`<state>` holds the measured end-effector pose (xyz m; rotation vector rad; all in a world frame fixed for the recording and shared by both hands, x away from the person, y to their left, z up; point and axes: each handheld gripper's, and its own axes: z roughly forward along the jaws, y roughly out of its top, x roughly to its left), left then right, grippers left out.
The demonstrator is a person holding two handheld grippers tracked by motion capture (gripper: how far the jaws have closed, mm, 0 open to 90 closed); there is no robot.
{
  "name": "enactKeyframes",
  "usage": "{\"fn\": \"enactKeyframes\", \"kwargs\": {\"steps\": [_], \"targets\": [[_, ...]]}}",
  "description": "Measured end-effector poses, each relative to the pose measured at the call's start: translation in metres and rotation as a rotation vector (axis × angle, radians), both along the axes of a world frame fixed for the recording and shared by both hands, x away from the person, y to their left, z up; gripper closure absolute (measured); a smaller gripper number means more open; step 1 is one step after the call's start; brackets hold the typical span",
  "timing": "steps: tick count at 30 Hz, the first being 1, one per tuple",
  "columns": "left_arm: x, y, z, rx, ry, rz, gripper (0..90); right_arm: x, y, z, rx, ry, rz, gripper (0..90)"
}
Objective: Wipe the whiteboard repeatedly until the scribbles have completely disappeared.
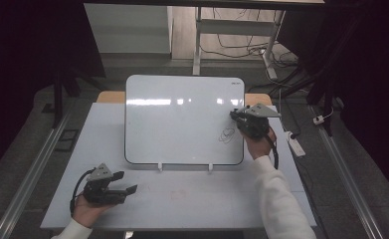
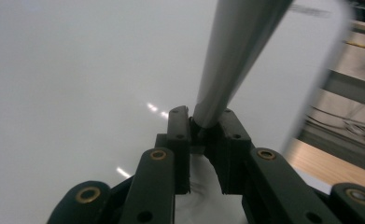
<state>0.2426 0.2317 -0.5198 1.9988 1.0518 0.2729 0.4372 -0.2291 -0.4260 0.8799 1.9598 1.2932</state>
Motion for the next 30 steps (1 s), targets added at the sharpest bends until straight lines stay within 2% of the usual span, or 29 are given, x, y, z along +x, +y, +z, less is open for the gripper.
{"fn": "enactKeyframes", "kwargs": {"steps": [3, 4, 5, 6, 8, 9, 10, 12, 13, 14, 15, 16, 17, 18, 21, 22, 23, 24, 25, 27, 28, 30], "targets": [[0.0, 0.0, 0.0, -0.001, -0.001, -0.002, 24.7, -0.004, -0.003, -0.003, -0.013, 0.016, 0.017, 77.5], [0.001, 0.0, 0.0, -0.002, 0.001, -0.002, 24.7, -0.012, -0.001, -0.009, -0.061, 0.035, 0.073, 77.5], [0.001, 0.0, 0.0, -0.002, 0.001, -0.002, 24.7, -0.012, -0.001, -0.009, -0.061, 0.035, 0.073, 77.5], [0.001, 0.0, 0.0, -0.001, 0.001, -0.001, 24.6, -0.014, -0.004, -0.01, -0.084, 0.035, 0.085, 77.5], [0.001, -0.001, 0.0, 0.002, 0.001, -0.003, 24.7, -0.011, -0.013, -0.006, -0.035, 0.025, 0.026, 77.5], [0.0, -0.001, 0.0, 0.003, 0.0, -0.003, 24.7, -0.011, -0.013, -0.006, -0.035, 0.025, 0.026, 77.5], [0.0, -0.001, 0.0, 0.003, -0.001, -0.003, 24.6, -0.009, -0.016, -0.006, -0.007, 0.032, 0.022, 77.5], [0.0, -0.001, 0.001, 0.0, -0.005, -0.003, 24.7, -0.019, -0.004, -0.014, -0.082, 0.054, 0.099, 77.5], [0.0, -0.001, 0.001, 0.0, -0.003, -0.002, 24.7, -0.023, 0.002, -0.017, -0.121, 0.05, 0.132, 77.5], [0.001, -0.001, 0.001, 0.001, -0.002, -0.001, 24.6, -0.026, 0.006, -0.018, -0.159, 0.028, 0.131, 77.5], [0.002, -0.001, 0.0, 0.003, 0.001, 0.0, 24.6, -0.023, 0.005, -0.016, -0.151, 0.025, 0.123, 77.5], [0.002, -0.002, 0.0, 0.007, 0.002, 0.0, 24.6, -0.019, 0.001, -0.013, -0.103, 0.024, 0.088, 77.5], [0.001, -0.003, 0.0, 0.011, 0.001, -0.003, 24.6, -0.019, 0.001, -0.013, -0.103, 0.024, 0.088, 77.5], [0.001, -0.003, 0.0, 0.014, -0.003, -0.005, 24.6, -0.009, -0.01, -0.007, -0.026, 0.021, 0.033, 77.5], [-0.001, -0.002, 0.001, 0.007, -0.008, -0.006, 24.6, -0.007, -0.01, -0.006, -0.02, 0.027, 0.03, 77.5], [0.0, -0.001, 0.001, 0.004, -0.007, -0.004, 24.7, -0.014, -0.003, -0.009, -0.074, 0.04, 0.085, 77.5], [0.0, -0.001, 0.001, 0.004, -0.007, -0.004, 24.7, -0.014, -0.003, -0.009, -0.074, 0.04, 0.085, 77.5], [0.001, -0.001, 0.001, 0.004, -0.005, -0.005, 24.7, -0.023, 0.003, -0.016, -0.137, 0.052, 0.141, 77.5], [0.001, -0.001, 0.0, 0.006, -0.004, -0.006, 24.7, -0.024, 0.003, -0.017, -0.154, 0.042, 0.139, 77.5], [0.001, -0.002, 0.0, 0.009, -0.003, -0.008, 24.7, -0.023, 0.001, -0.016, -0.142, 0.045, 0.13, 77.5], [0.001, -0.003, 0.0, 0.011, -0.004, -0.01, 24.7, -0.017, -0.01, -0.011, -0.07, 0.036, 0.058, 77.5], [0.0, -0.003, 0.001, 0.01, -0.007, -0.012, 24.7, -0.015, -0.015, -0.01, -0.051, 0.038, 0.04, 77.5]]}}
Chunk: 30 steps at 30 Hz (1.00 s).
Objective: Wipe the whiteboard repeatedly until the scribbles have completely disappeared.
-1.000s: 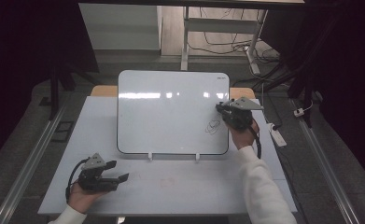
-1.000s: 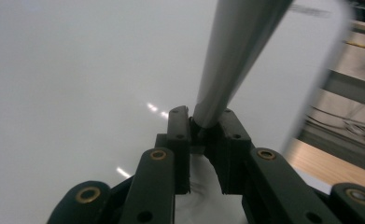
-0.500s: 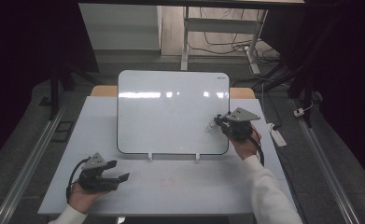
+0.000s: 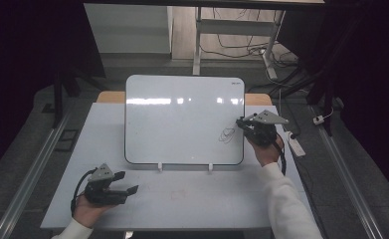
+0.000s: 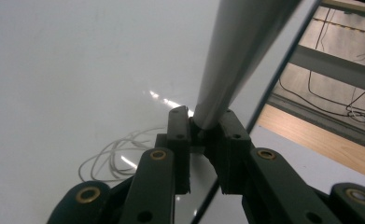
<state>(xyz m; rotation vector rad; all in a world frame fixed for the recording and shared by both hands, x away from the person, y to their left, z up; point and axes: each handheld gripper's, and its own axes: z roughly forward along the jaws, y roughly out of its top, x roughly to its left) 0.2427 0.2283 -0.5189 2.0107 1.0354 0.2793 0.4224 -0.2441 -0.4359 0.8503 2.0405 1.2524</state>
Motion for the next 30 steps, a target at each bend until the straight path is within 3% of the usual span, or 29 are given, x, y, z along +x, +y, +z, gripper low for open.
{"fn": "enactKeyframes", "kwargs": {"steps": [3, 5, 7, 9, 11, 13, 14, 15, 18, 20, 23, 24, 26, 27, 28, 30], "targets": [[0.0, 0.001, 0.001, -0.006, -0.004, 0.001, 24.7, -0.006, 0.005, -0.002, -0.042, 0.014, 0.033, 77.5], [0.001, 0.001, 0.0, -0.007, 0.0, 0.004, 24.7, -0.012, 0.013, -0.007, -0.105, 0.017, 0.094, 77.5], [0.001, 0.0, 0.0, -0.002, 0.0, 0.001, 24.7, -0.009, 0.013, -0.005, -0.1, 0.007, 0.081, 77.5], [0.0, -0.001, 0.0, 0.004, -0.003, -0.003, 24.7, 0.002, 0.002, 0.002, -0.006, 0.004, 0.0, 77.5], [0.0, -0.001, 0.001, 0.0, -0.005, -0.003, 24.7, 0.001, 0.002, 0.002, -0.002, 0.008, -0.001, 77.5], [0.001, 0.0, 0.001, -0.004, -0.003, -0.001, 24.7, -0.009, 0.012, -0.006, -0.066, 0.023, 0.068, 77.5], [0.001, 0.0, 0.0, -0.005, 0.0, -0.001, 24.7, -0.011, 0.015, -0.007, -0.094, 0.009, 0.081, 77.5], [0.002, 0.0, 0.0, -0.003, 0.002, -0.002, 24.7, -0.009, 0.015, -0.006, -0.09, 0.006, 0.079, 77.5], [0.002, -0.001, 0.0, 0.002, -0.001, -0.005, 24.6, 0.004, 0.009, 0.003, 0.008, 0.001, 0.014, 77.5], [0.001, -0.002, 0.001, 0.0, -0.003, -0.007, 24.6, 0.005, 0.014, 0.002, 0.021, 0.011, 0.017, 77.5], [0.001, 0.0, 0.001, -0.007, -0.006, -0.006, 24.7, -0.007, 0.03, -0.007, -0.072, 0.016, 0.107, 77.5], [0.002, 0.0, 0.001, -0.008, -0.004, -0.005, 24.7, -0.009, 0.031, -0.008, -0.088, 0.005, 0.111, 77.5], [0.002, 0.0, 0.001, -0.006, 0.0, -0.006, 24.6, -0.003, 0.023, -0.004, -0.044, -0.001, 0.067, 77.5], [0.002, 0.0, 0.0, -0.005, 0.0, -0.006, 24.6, -0.003, 0.023, -0.004, -0.044, -0.001, 0.067, 77.5], [0.002, 0.0, 0.001, -0.003, -0.001, -0.008, 24.6, 0.005, 0.013, 0.002, 0.031, 0.002, 0.004, 77.5], [0.001, -0.001, 0.001, -0.004, -0.006, -0.01, 24.7, 0.003, 0.015, 0.001, 0.018, 0.0, 0.002, 77.5]]}}
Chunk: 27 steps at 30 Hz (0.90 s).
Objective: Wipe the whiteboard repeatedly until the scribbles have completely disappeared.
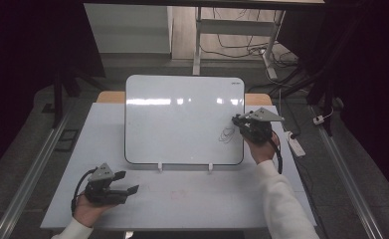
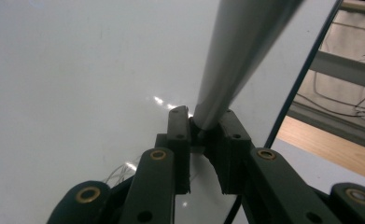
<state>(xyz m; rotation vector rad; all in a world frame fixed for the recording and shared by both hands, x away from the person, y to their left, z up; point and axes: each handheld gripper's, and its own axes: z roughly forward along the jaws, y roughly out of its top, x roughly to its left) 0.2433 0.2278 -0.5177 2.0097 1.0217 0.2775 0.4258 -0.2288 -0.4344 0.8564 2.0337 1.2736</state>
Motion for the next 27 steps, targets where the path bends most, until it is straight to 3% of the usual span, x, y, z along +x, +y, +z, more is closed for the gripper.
{"fn": "enactKeyframes", "kwargs": {"steps": [4, 5, 7, 10, 13, 14, 15, 17, 20, 21, 23, 25, 26, 27], "targets": [[0.001, 0.001, 0.0, -0.005, 0.001, 0.004, 24.7, -0.02, 0.024, -0.018, -0.094, 0.036, 0.139, 77.5], [0.001, 0.001, 0.0, -0.005, 0.001, 0.004, 24.7, -0.024, 0.027, -0.021, -0.106, 0.037, 0.15, 77.5], [0.0, 0.0, 0.0, -0.002, 0.001, 0.002, 24.7, -0.022, 0.025, -0.02, -0.099, 0.024, 0.145, 77.5], [0.0, 0.0, 0.0, 0.002, 0.0, 0.0, 24.7, -0.01, 0.011, -0.007, -0.049, -0.006, 0.039, 77.5], [-0.001, 0.0, 0.001, -0.002, -0.002, 0.002, 24.6, -0.008, 0.01, -0.005, -0.033, 0.003, 0.029, 77.5], [0.0, 0.001, 0.001, -0.003, -0.002, 0.003, 24.7, -0.011, 0.013, -0.007, -0.056, 0.009, 0.05, 77.5], [0.0, 0.001, 0.001, -0.005, -0.001, 0.003, 24.7, -0.022, 0.023, -0.018, -0.097, 0.034, 0.123, 77.5], [0.001, 0.002, 0.0, -0.007, 0.001, 0.007, 24.7, -0.035, 0.032, -0.03, -0.125, 0.047, 0.179, 77.5], [0.001, 0.002, 0.0, -0.005, 0.002, 0.007, 24.7, -0.036, 0.03, -0.031, -0.129, 0.034, 0.176, 77.5], [0.0, 0.001, 0.0, -0.001, -0.001, 0.004, 24.7, -0.029, 0.021, -0.024, -0.09, 0.008, 0.102, 77.5], [-0.001, 0.0, 0.001, -0.001, -0.001, 0.005, 24.6, -0.023, 0.016, -0.019, -0.06, 0.005, 0.066, 77.5], [-0.001, 0.001, 0.001, -0.004, -0.004, 0.005, 24.7, -0.024, 0.018, -0.02, -0.059, 0.007, 0.067, 77.5], [-0.001, 0.002, 0.001, -0.006, -0.005, 0.008, 24.7, -0.032, 0.027, -0.027, -0.095, 0.033, 0.136, 77.5], [-0.001, 0.002, 0.001, -0.008, -0.004, 0.01, 24.7, -0.038, 0.033, -0.032, -0.126, 0.035, 0.169, 77.5]]}}
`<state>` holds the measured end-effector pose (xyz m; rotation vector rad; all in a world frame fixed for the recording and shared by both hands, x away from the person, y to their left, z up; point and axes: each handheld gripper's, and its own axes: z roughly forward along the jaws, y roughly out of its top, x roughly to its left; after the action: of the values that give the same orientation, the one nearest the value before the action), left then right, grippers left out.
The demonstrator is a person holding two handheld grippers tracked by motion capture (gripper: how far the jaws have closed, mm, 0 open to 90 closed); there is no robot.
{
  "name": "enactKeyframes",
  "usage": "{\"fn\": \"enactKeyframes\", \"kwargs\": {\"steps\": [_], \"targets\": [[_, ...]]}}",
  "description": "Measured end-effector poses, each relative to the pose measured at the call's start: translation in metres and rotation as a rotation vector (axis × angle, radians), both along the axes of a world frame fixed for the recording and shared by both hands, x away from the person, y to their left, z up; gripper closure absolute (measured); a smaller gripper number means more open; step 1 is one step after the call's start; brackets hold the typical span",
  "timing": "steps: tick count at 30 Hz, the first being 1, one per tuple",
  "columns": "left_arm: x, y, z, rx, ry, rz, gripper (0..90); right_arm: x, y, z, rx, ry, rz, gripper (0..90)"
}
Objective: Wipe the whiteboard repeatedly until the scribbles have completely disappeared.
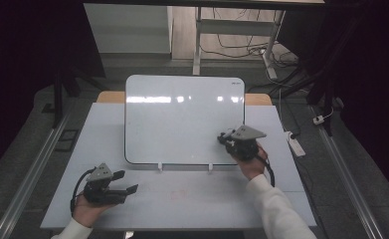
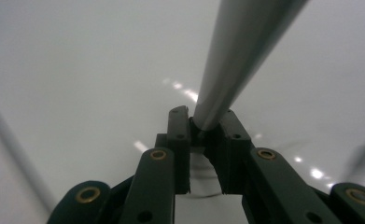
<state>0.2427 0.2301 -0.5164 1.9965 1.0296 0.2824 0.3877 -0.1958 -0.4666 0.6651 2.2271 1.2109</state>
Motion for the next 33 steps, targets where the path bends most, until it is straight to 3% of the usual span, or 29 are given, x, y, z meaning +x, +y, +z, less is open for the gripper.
{"fn": "enactKeyframes", "kwargs": {"steps": [1, 2, 4, 5, 6, 8, 9, 11, 13, 14, 16, 20, 22, 23, 24, 25, 28, 29, 30, 32, 33], "targets": [[0.001, 0.0, 0.0, -0.002, 0.002, 0.002, 24.7, 0.0, 0.0, 0.0, 0.0, 0.0, 0.0, 77.5], [0.001, 0.0, -0.001, -0.001, 0.004, 0.002, 24.7, -0.005, 0.004, -0.003, -0.03, -0.01, 0.02, 77.5], [0.001, 0.0, -0.001, 0.005, 0.006, -0.002, 24.7, 0.001, -0.007, 0.002, 0.013, -0.03, -0.048, 77.5], [0.001, -0.001, -0.001, 0.007, 0.004, -0.005, 24.7, 0.001, -0.007, 0.002, 0.013, -0.03, -0.048, 77.5], [0.0, -0.001, -0.001, 0.007, 0.002, -0.006, 24.7, 0.004, -0.014, 0.004, 0.051, -0.022, -0.088, 77.5], [0.0, -0.001, 0.0, 0.004, 0.0, -0.006, 24.7, 0.001, -0.011, 0.002, 0.044, -0.021, -0.08, 77.5], [0.0, -0.001, 0.0, 0.001, 0.0, -0.004, 24.7, -0.008, -0.001, -0.006, -0.007, -0.007, -0.015, 77.5], [0.001, 0.0, -0.001, 0.0, 0.005, -0.001, 24.7, -0.012, 0.002, -0.008, -0.05, -0.037, -0.001, 77.5], [0.001, 0.0, -0.001, 0.004, 0.006, -0.003, 24.7, -0.005, -0.01, -0.002, 0.005, -0.043, -0.062, 77.5], [0.001, -0.001, -0.001, 0.005, 0.004, -0.004, 24.7, -0.005, -0.01, -0.002, 0.005, -0.043, -0.062, 77.5], [0.0, -0.001, 0.0, 0.003, 0.001, -0.006, 24.7, 0.0, -0.02, 0.001, 0.053, -0.034, -0.108, 77.5], [0.001, 0.0, -0.001, -0.002, 0.004, 0.001, 24.7, -0.015, -0.007, -0.01, -0.055, -0.034, -0.009, 77.5], [0.001, 0.0, -0.001, 0.0, 0.005, 0.0, 24.7, -0.013, -0.01, -0.009, -0.048, -0.029, -0.011, 77.5], [0.001, 0.0, -0.001, 0.003, 0.006, -0.002, 24.7, -0.01, -0.016, -0.005, -0.026, -0.042, -0.047, 77.5], [0.001, 0.0, -0.001, 0.003, 0.005, -0.003, 24.7, -0.006, -0.023, -0.002, 0.007, -0.047, -0.096, 77.5], [0.0, -0.001, -0.001, 0.004, 0.003, -0.004, 24.7, -0.003, -0.03, -0.001, 0.067, -0.023, -0.126, 77.5], [0.001, 0.0, -0.001, 0.001, 0.004, 0.0, 24.7, -0.01, -0.022, -0.005, 0.017, -0.02, -0.084, 77.5], [0.002, 0.0, -0.001, 0.001, 0.007, 0.002, 24.7, -0.018, -0.011, -0.012, -0.052, -0.045, -0.03, 77.5], [0.002, 0.0, -0.001, 0.002, 0.009, 0.003, 24.6, -0.017, -0.012, -0.01, -0.057, -0.046, -0.031, 77.5], [0.001, 0.0, -0.001, 0.005, 0.007, 0.0, 24.7, -0.01, -0.025, -0.004, 0.01, -0.043, -0.102, 77.5], [0.001, -0.001, -0.001, 0.003, 0.007, -0.001, 24.7, -0.01, -0.025, -0.004, 0.01, -0.043, -0.102, 77.5]]}}
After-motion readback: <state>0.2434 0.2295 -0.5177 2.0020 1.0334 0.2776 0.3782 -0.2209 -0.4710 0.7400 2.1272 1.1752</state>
